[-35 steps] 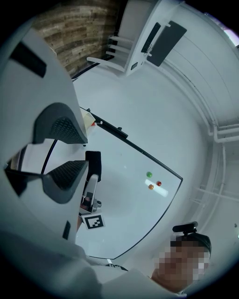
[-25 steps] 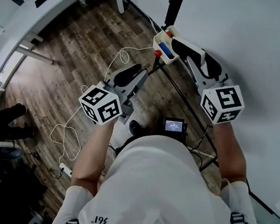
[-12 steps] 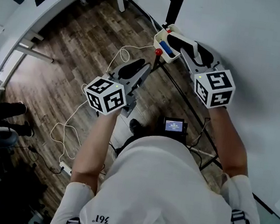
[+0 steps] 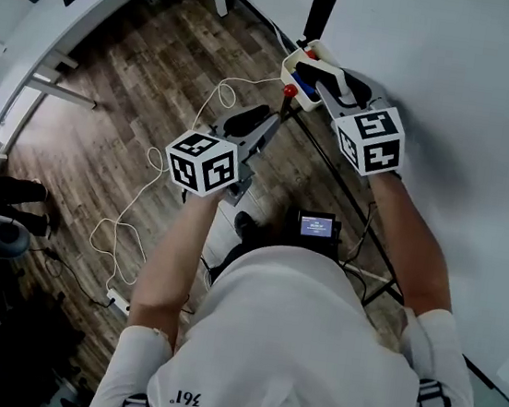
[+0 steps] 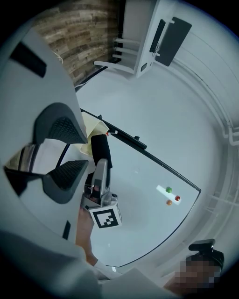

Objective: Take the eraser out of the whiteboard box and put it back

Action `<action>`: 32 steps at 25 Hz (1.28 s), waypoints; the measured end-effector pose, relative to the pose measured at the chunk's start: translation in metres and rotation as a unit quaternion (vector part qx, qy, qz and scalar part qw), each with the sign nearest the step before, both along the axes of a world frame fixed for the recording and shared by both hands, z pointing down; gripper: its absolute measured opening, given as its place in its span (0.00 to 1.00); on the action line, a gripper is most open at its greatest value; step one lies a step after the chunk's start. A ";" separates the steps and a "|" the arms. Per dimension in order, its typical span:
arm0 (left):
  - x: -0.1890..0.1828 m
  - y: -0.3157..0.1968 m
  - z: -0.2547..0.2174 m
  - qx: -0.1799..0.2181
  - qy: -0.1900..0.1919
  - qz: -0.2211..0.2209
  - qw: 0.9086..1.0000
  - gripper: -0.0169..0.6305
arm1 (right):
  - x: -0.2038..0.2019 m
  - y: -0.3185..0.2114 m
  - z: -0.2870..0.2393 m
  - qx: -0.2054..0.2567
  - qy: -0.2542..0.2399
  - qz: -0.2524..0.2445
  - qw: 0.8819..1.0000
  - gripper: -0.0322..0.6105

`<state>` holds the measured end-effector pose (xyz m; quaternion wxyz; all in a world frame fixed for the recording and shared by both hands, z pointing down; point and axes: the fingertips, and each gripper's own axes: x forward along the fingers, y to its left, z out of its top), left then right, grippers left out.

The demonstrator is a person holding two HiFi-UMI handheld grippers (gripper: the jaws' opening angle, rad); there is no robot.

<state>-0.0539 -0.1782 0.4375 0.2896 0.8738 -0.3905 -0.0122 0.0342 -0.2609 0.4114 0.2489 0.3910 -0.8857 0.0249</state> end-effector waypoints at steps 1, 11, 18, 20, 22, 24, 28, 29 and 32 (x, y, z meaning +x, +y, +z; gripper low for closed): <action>0.001 -0.001 0.002 -0.002 -0.002 0.001 1.000 0.21 | 0.000 -0.002 0.003 -0.002 0.002 0.000 1.000 0.35; 0.002 -0.002 0.012 -0.018 -0.004 0.004 1.000 0.21 | -0.015 -0.009 0.023 -0.019 0.034 -0.006 0.999 0.35; 0.006 -0.001 0.014 -0.026 0.002 0.007 1.000 0.21 | -0.025 -0.012 0.041 -0.034 0.065 -0.014 0.997 0.35; 0.007 -0.001 0.014 -0.026 0.003 0.008 1.000 0.21 | -0.027 -0.012 0.043 -0.033 0.068 -0.015 0.997 0.35; 0.007 -0.001 0.014 -0.027 0.003 0.007 1.000 0.21 | -0.029 -0.012 0.044 -0.034 0.071 -0.016 0.997 0.35; 0.007 -0.001 0.017 -0.030 0.003 0.005 1.000 0.21 | -0.030 -0.013 0.046 -0.031 0.078 -0.017 0.996 0.35; 0.007 -0.001 0.019 -0.033 0.006 0.004 0.999 0.21 | -0.029 -0.016 0.050 -0.031 0.079 -0.014 0.996 0.35; 0.007 -0.001 0.019 -0.033 0.006 0.005 0.999 0.21 | -0.030 -0.016 0.050 -0.031 0.078 -0.014 0.996 0.35; 0.007 -0.001 0.018 -0.032 0.007 0.005 0.999 0.21 | -0.031 -0.016 0.051 -0.034 0.079 -0.016 0.996 0.35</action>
